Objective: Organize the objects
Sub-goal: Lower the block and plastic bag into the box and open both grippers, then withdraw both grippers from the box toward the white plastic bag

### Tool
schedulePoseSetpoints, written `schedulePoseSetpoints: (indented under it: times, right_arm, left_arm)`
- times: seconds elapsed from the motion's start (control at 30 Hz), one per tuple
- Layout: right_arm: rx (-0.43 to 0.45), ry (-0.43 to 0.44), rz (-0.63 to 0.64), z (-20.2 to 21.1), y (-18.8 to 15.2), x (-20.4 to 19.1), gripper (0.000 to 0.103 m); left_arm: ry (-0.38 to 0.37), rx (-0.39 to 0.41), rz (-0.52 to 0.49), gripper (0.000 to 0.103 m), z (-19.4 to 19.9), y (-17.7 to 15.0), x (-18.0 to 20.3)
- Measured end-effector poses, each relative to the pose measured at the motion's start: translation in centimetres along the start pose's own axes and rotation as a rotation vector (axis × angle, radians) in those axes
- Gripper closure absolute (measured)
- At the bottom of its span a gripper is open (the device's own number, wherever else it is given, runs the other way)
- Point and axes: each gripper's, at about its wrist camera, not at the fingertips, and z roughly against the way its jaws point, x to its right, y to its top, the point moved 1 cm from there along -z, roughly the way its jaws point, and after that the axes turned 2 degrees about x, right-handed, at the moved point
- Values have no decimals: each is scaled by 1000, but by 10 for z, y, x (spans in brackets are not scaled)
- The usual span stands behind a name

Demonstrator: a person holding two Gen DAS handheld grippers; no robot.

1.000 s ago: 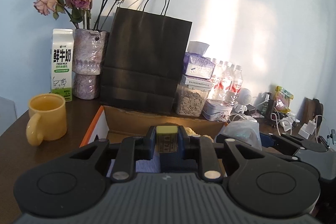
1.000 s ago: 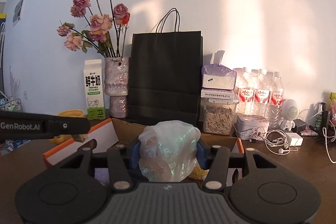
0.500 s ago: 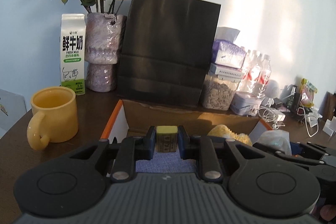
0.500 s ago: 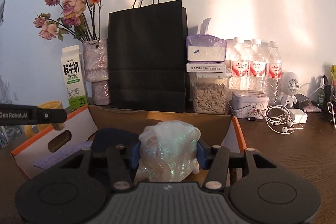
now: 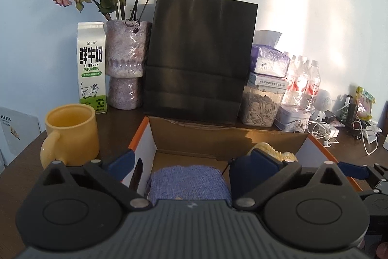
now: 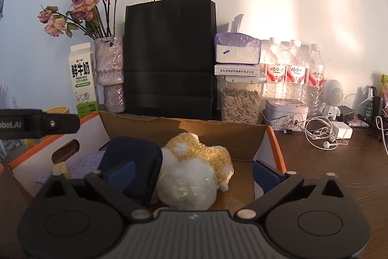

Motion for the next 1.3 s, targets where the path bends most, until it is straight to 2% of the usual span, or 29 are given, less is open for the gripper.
schedulePoseSetpoints:
  times: [0.57,0.83,1.3]
  right_arm:
    - [25,20,17,15,3,-6,0]
    - [41,30,35,35,3,-11,0]
    - [38,51,70,89,-15,-22,0]
  left_arm:
    - [-6,8,3,0,11,1,4]
    - [-19,12,0,0,35,-2,6]
    - [-17,-19,-46,0,88,-18,2]
